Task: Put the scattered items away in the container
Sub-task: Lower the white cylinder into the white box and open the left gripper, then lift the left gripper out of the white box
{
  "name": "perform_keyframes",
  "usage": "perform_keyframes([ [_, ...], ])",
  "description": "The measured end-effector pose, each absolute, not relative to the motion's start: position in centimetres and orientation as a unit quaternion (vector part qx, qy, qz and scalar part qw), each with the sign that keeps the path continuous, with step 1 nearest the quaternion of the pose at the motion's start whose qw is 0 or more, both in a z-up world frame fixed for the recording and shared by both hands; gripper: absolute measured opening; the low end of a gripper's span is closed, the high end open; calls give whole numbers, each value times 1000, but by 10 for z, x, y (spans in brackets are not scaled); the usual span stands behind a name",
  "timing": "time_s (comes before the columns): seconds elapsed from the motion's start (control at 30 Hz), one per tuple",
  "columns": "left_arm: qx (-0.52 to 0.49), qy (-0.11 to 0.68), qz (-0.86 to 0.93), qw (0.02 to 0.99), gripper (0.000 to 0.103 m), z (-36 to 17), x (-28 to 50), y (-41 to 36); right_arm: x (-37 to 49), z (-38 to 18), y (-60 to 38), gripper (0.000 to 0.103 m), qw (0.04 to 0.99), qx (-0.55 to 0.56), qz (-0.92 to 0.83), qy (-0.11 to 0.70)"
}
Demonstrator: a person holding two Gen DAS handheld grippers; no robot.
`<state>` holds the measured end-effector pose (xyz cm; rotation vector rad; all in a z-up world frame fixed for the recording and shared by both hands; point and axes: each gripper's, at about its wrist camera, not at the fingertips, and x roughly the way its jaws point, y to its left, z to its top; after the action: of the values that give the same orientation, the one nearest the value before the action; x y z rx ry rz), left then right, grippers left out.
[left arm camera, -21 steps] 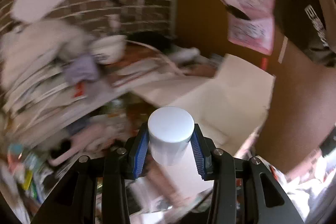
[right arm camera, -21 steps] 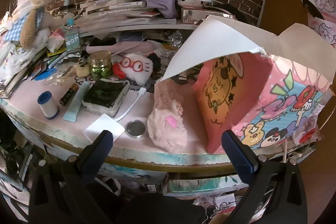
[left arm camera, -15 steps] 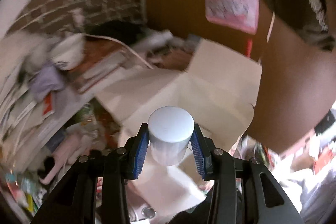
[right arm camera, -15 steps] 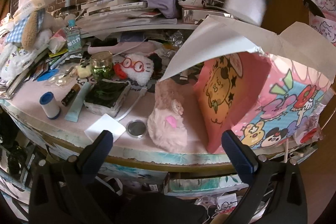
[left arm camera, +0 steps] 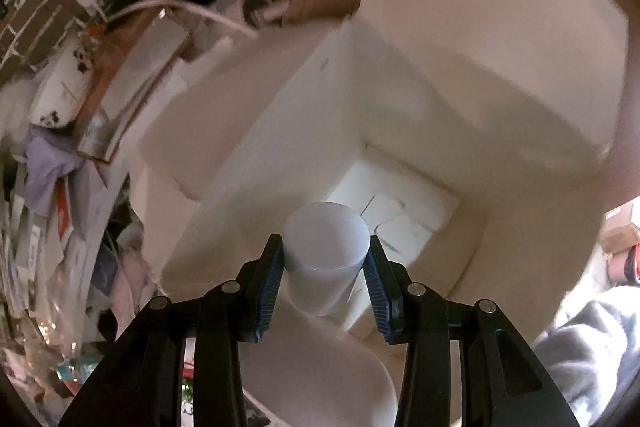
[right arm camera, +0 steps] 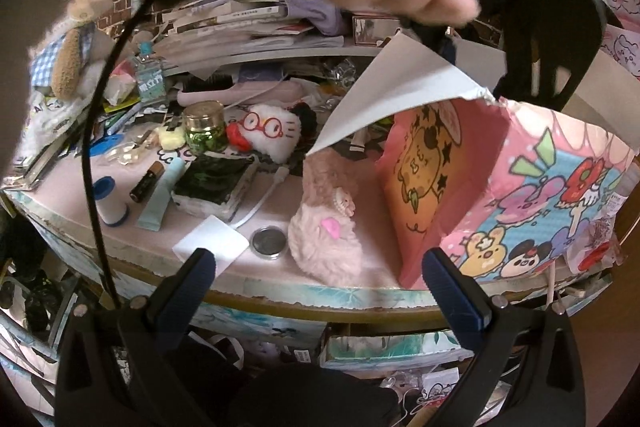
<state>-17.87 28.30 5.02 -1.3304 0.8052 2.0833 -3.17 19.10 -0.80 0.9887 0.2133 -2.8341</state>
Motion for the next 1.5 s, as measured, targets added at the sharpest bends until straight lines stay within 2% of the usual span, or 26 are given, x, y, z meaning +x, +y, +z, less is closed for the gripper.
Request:
perform_keyframes([
  [0.2, -488, 314, 771, 262, 38, 51, -168, 280, -32, -8, 191, 103, 67, 329, -939, 69],
  [0.27, -486, 313, 773, 263, 47, 53, -164, 279, -32, -8, 191, 103, 65, 328, -940, 69],
  [0.33, -477, 315, 778, 261, 62, 57, -160, 278, -33, -9, 191, 103, 63, 328, -940, 69],
  [0.63, -411, 288, 818, 281, 86, 101, -138, 262, -41, -8, 205, 103, 23, 326, -943, 57],
  [0.93, -332, 228, 885, 235, 86, 138, -116, 188, -26, -23, 213, 103, 77, 312, -947, 28],
  [1.17, -292, 172, 915, 217, 86, 129, -74, 121, -17, -35, 208, 103, 115, 276, -954, 12],
  [1.27, -280, 154, 925, 203, 86, 120, -58, 99, -12, -36, 199, 103, 101, 267, -957, 49],
  [1.33, -271, 150, 933, 181, 86, 112, -47, 84, -11, -36, 199, 102, 110, 264, -957, 39],
  [1.37, -269, 146, 937, 171, 87, 108, -43, 77, -10, -34, 200, 100, 114, 260, -959, 29],
  [1.43, -271, 136, 941, 148, 87, 97, -37, 65, -8, -31, 197, 85, 111, 248, -962, 36],
  [1.5, -272, 128, 945, 126, 87, 87, -31, 55, -6, -28, 191, 75, 104, 232, -966, 51],
])
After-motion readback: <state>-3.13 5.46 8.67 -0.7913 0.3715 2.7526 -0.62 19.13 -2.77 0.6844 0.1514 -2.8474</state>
